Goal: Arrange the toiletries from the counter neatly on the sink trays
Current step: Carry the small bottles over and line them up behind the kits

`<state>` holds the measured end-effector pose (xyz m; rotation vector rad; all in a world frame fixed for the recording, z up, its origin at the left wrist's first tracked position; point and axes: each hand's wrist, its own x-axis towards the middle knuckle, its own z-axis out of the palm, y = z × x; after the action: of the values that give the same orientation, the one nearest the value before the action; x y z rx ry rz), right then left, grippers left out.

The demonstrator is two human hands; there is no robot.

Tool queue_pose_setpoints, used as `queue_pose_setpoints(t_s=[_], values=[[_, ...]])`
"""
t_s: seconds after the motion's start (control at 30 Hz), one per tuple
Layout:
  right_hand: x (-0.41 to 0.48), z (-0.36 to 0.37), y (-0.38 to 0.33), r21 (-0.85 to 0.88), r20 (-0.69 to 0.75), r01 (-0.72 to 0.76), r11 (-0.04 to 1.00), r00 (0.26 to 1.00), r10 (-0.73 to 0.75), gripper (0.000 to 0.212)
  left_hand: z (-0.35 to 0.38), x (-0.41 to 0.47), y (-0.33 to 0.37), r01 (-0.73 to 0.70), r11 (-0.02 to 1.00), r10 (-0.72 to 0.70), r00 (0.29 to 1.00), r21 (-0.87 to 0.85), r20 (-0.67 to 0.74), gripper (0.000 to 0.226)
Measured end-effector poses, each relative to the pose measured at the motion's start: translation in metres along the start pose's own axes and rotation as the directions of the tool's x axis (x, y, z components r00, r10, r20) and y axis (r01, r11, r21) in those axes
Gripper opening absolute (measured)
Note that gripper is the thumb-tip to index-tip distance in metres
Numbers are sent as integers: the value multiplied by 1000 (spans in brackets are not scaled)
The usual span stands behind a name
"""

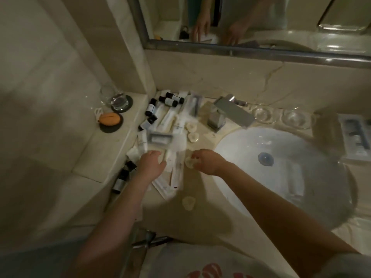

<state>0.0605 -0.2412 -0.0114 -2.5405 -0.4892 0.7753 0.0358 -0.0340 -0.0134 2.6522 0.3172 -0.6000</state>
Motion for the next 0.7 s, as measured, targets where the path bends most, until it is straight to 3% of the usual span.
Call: queue_pose_setpoints(t_s=[0.33,0.6,0.7], values=[[105,-50,-31,-89,-140,-41,995,990,28,57,-68,84,-8,-71,997,65,984,-31,-164,44],[191,-84,-39,-88,-226,-56,995,973,35,60,-76,138,-4,-49,997,41,988,-53,-147,48],[218,-86,-44,-202,-285,-51,978,959,-9,55,-68,148,-4,-25,1000,23,991,-14,-133,48]])
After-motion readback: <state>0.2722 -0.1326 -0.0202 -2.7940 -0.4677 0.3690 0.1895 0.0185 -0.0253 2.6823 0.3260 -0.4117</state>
